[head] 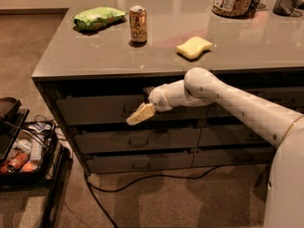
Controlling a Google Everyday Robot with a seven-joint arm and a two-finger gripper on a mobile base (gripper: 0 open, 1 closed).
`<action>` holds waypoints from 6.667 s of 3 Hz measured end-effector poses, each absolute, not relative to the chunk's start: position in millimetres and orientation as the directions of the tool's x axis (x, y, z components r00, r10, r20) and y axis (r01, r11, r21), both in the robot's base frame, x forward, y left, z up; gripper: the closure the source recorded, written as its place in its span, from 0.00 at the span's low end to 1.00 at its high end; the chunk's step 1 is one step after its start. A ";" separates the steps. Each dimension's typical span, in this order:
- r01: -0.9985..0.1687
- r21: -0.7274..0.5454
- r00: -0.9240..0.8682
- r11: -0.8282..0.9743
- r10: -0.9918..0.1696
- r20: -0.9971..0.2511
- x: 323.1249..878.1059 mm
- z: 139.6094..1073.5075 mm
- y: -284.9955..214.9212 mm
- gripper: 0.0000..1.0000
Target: Open top drawer
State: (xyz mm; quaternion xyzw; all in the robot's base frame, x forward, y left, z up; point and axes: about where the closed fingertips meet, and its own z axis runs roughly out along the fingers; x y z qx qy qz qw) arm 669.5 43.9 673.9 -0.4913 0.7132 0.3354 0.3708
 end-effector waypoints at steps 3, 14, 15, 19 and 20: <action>-0.949 0.114 -0.242 0.292 -0.452 -0.858 674.5 681.0 42.6 0.65; -0.924 0.109 -0.288 0.367 -0.479 -0.829 640.9 685.2 40.7 0.00; -0.889 0.081 -0.333 0.450 -0.514 -0.790 619.9 675.4 46.7 0.00; -0.878 0.076 -0.346 0.472 -0.519 -0.782 604.7 658.7 30.9 0.00; -0.878 0.076 -0.346 0.472 -0.518 -0.782 604.7 662.6 30.9 0.00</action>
Offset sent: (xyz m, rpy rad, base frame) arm -0.0396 -0.0200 -0.0173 0.0959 0.0403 -0.1070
